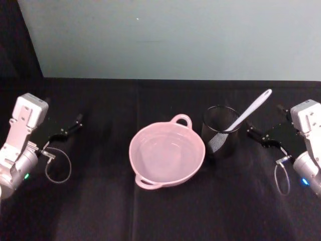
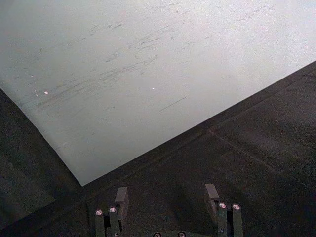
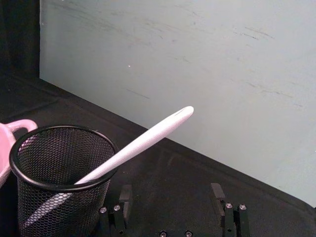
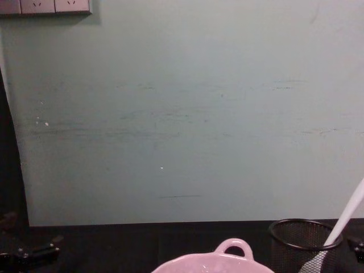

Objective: Use the one hand to pick up the spoon and stir the clear water in the bowl.

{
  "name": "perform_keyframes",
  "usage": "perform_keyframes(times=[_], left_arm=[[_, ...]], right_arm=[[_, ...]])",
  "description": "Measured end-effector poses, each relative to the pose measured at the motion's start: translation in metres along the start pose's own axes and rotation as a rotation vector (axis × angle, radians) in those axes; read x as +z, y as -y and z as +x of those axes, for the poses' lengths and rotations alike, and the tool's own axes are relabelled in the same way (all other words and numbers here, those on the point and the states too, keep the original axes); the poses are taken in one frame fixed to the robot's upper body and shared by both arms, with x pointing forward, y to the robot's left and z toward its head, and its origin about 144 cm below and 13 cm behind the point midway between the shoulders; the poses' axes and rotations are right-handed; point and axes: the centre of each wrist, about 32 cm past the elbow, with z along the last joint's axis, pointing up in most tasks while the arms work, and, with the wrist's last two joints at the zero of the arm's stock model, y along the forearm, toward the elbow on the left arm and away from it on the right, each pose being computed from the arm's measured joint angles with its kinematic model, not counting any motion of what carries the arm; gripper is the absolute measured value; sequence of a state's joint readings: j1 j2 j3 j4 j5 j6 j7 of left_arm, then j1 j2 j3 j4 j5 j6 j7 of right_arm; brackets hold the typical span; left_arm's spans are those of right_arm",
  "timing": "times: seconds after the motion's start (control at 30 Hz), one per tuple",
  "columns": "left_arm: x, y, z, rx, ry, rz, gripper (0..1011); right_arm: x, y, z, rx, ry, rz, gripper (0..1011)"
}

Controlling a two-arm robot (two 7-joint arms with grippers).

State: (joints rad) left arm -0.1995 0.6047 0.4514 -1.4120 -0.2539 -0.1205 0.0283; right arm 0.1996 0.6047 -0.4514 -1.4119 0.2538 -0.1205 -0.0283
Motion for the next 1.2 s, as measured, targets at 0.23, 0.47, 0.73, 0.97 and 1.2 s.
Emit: perform_keyframes(times=[0.23, 0.47, 0.73, 0.97, 1.2], left_arm=[[0.0000, 0.0000, 0.0000, 0.000, 0.000, 0.000, 1011], [0.0000, 0.0000, 0.0000, 0.000, 0.000, 0.000, 1011], [0.0000, 0.0000, 0.0000, 0.000, 0.000, 0.000, 1011], [0.0000, 0.0000, 0.0000, 0.000, 0.000, 0.000, 1011], [0.0000, 0.0000, 0.0000, 0.000, 0.000, 0.000, 1011]], right_arm=[[0.0000, 0.0000, 0.0000, 0.000, 0.000, 0.000, 1003], [0.0000, 0.0000, 0.0000, 0.000, 0.000, 0.000, 1002], [0.0000, 0.0000, 0.0000, 0.000, 0.000, 0.000, 1003], [0.0000, 0.0000, 0.0000, 0.000, 0.000, 0.000, 1003], [0.0000, 0.0000, 0.0000, 0.000, 0.000, 0.000, 1003]])
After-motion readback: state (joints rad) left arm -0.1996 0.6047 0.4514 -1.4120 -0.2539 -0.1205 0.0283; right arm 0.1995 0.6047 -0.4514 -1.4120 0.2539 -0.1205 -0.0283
